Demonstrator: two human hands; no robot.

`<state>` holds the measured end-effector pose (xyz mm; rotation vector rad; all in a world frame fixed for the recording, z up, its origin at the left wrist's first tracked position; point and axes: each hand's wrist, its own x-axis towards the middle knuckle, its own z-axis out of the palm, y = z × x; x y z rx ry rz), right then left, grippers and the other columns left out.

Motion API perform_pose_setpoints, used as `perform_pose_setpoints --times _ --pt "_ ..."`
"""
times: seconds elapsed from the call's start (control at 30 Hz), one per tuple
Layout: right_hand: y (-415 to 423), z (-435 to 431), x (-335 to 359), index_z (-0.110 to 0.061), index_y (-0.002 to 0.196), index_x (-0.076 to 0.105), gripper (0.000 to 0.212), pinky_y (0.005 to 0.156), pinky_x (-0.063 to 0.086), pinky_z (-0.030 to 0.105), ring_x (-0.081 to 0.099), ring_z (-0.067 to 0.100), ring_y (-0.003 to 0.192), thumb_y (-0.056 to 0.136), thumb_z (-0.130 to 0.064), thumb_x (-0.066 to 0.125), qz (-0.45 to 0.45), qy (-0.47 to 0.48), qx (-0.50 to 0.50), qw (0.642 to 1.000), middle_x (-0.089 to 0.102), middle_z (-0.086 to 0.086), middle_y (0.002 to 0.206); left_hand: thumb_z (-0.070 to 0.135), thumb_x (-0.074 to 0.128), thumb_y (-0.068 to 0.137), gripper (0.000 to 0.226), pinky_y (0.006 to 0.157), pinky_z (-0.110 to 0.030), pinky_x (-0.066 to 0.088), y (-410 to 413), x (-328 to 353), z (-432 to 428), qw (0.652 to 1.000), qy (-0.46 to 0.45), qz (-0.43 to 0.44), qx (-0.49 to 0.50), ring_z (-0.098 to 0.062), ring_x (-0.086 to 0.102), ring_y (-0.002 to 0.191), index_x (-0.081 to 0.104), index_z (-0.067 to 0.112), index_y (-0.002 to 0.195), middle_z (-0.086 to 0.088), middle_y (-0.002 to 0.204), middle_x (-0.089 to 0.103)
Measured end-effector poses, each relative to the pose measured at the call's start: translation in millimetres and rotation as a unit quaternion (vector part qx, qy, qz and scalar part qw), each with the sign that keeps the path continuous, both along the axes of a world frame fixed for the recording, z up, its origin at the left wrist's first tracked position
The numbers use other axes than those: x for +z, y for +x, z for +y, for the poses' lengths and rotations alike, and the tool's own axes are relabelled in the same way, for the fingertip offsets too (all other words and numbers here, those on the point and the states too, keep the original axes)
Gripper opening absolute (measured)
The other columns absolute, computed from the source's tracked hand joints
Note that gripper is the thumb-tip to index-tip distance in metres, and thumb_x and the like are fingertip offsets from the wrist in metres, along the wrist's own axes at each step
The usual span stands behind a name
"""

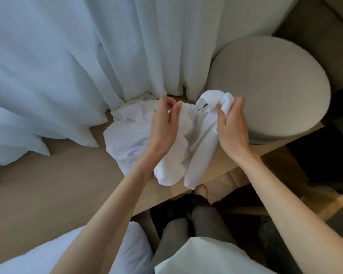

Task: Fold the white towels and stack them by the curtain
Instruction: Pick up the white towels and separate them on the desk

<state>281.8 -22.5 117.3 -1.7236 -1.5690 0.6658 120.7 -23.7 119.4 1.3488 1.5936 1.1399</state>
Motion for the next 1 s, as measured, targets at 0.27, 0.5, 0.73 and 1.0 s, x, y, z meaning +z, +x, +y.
perform_pose_setpoints --times 0.27,0.5,0.73,1.0 --pt "111 -2 47 -0.022 0.106 0.034 0.014 0.053 0.04 0.011 0.053 0.002 0.071 0.1 -0.03 0.044 0.009 0.003 -0.091 0.996 0.048 -0.015 0.084 0.024 0.048 0.099 0.016 0.05 -0.013 0.034 107 40 39 0.992 0.015 -0.008 -0.123 -0.001 0.038 0.051 0.044 0.021 0.084 0.013 0.06 0.042" --pt "209 7 86 -0.016 0.124 0.042 0.033 0.065 0.048 0.014 0.058 0.007 0.089 0.099 -0.037 0.045 -0.019 0.033 -0.168 0.985 0.051 -0.01 0.102 0.019 0.047 0.099 0.013 0.056 -0.011 0.036 210 82 76 0.974 0.05 0.004 -0.221 0.003 0.04 0.055 0.041 0.015 0.089 0.01 0.066 0.041" --pt "284 31 136 -0.017 0.125 0.049 0.032 0.078 0.051 0.022 0.056 0.006 0.097 0.099 -0.037 0.045 -0.025 0.083 -0.26 0.962 0.058 -0.003 0.113 0.018 0.046 0.1 0.02 0.056 -0.01 0.036 298 140 127 0.952 0.084 -0.026 -0.292 0.002 0.038 0.053 0.04 0.023 0.081 0.006 0.066 0.038" --pt "351 53 172 -0.017 0.112 0.055 0.021 0.06 0.043 0.013 0.056 0.009 0.087 0.099 -0.031 0.048 -0.016 0.179 -0.357 0.917 0.057 -0.004 0.1 0.015 0.05 0.098 0.022 0.056 -0.007 0.035 391 185 170 0.916 0.106 -0.103 -0.372 0.007 0.042 0.054 0.041 0.023 0.079 0.008 0.069 0.041"
